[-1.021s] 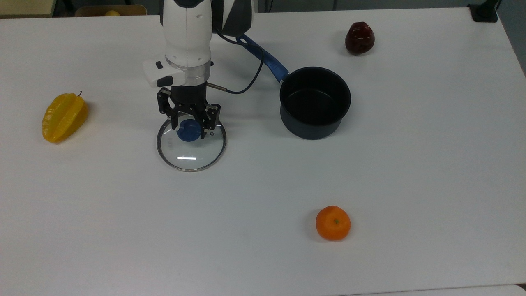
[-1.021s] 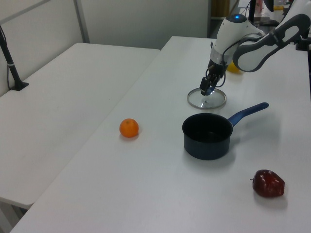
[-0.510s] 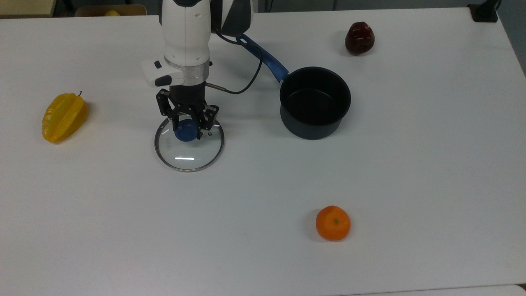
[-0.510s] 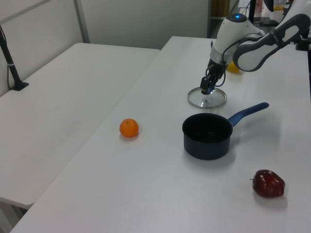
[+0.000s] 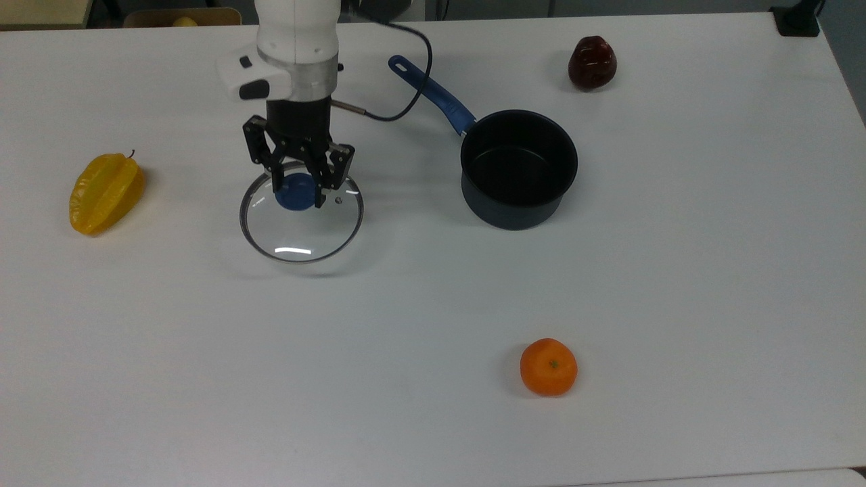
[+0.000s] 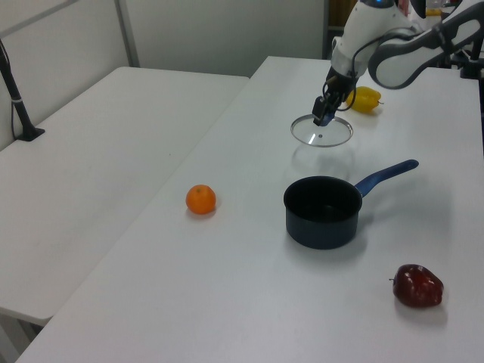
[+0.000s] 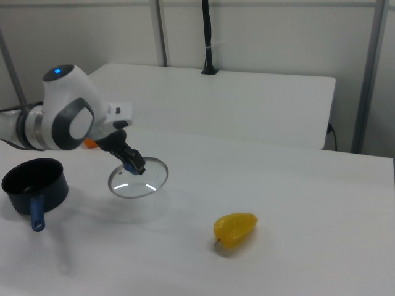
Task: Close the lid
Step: 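Lift the glass lid and carry it over the black saucepan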
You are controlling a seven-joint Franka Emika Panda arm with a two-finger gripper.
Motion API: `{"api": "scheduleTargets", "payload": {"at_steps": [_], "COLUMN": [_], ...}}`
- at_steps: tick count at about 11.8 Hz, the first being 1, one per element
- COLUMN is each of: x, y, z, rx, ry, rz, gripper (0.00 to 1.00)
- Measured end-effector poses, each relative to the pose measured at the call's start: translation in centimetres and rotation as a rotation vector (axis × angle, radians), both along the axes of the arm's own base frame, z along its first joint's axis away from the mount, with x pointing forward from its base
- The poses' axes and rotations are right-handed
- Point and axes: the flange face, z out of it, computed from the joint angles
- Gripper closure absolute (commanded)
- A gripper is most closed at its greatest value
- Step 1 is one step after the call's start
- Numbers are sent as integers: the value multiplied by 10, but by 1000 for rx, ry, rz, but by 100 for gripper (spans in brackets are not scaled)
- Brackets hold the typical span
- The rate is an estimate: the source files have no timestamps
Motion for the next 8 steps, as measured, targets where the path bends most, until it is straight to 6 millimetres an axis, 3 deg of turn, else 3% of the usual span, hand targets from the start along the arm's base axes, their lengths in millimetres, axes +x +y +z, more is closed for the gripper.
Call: {"api": "scheduleTargets", "payload": {"at_steps": [3,5,8], "x": [-7,-15,-41], "y": [42,99,198], "z": [53,74,72], "rx": [-1,23,73], "ry": [35,21,26], "rz": [37,77,147], "gripper": [69,69,69]}}
